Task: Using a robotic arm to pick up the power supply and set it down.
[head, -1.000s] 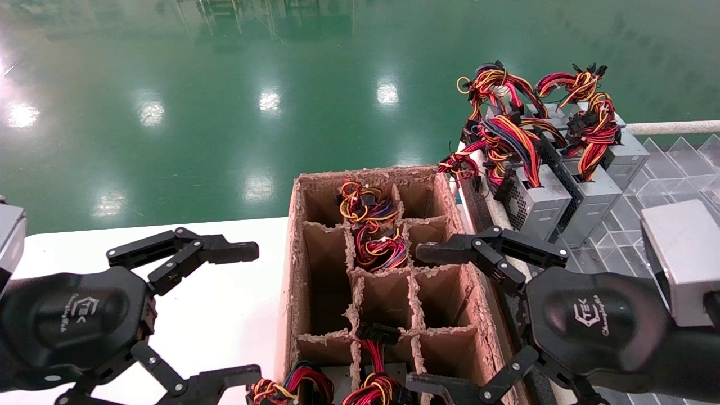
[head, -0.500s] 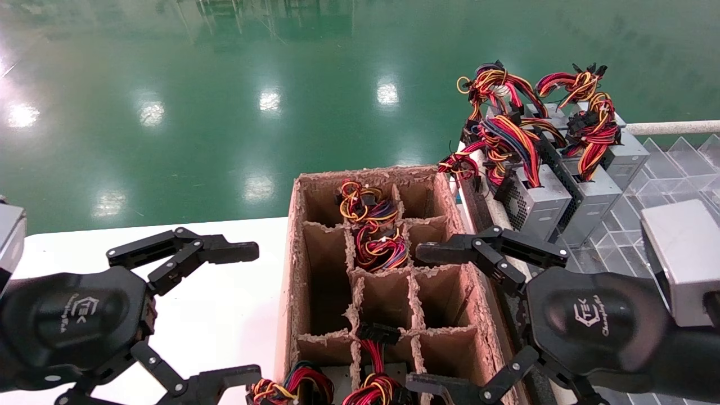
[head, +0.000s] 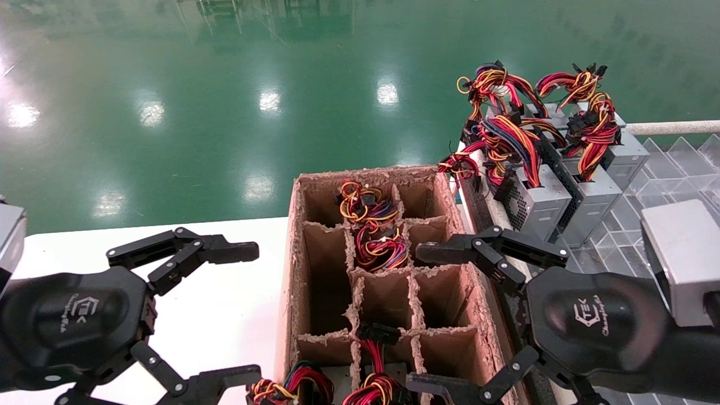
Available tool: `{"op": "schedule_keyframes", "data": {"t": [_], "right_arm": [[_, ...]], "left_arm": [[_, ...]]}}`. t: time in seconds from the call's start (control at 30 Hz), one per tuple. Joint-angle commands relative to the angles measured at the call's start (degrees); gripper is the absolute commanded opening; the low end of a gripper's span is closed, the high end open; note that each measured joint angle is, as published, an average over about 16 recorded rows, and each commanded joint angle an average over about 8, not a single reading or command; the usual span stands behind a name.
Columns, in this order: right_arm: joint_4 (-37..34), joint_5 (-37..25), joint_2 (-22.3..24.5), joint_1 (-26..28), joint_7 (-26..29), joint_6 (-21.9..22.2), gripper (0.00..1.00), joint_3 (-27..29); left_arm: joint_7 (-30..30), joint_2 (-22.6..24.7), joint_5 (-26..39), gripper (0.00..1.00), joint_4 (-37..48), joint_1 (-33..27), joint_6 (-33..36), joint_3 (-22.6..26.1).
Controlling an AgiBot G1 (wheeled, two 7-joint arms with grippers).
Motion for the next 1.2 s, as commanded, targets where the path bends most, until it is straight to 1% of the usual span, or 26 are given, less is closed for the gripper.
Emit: {"op": "schedule_keyframes", "data": {"t": [0.03,1.2], "right_arm": [[0.00,0.00,0.00,0.00,0.00,0.00,1.00,0.00],[0.00,0.00,0.00,0.00,0.00,0.00,1.00,0.00]], "left_arm": [[0.00,0.00,0.00,1.00,0.00,0.00,0.00,0.00],[0.00,0.00,0.00,1.00,0.00,0.00,0.00,0.00]]}}
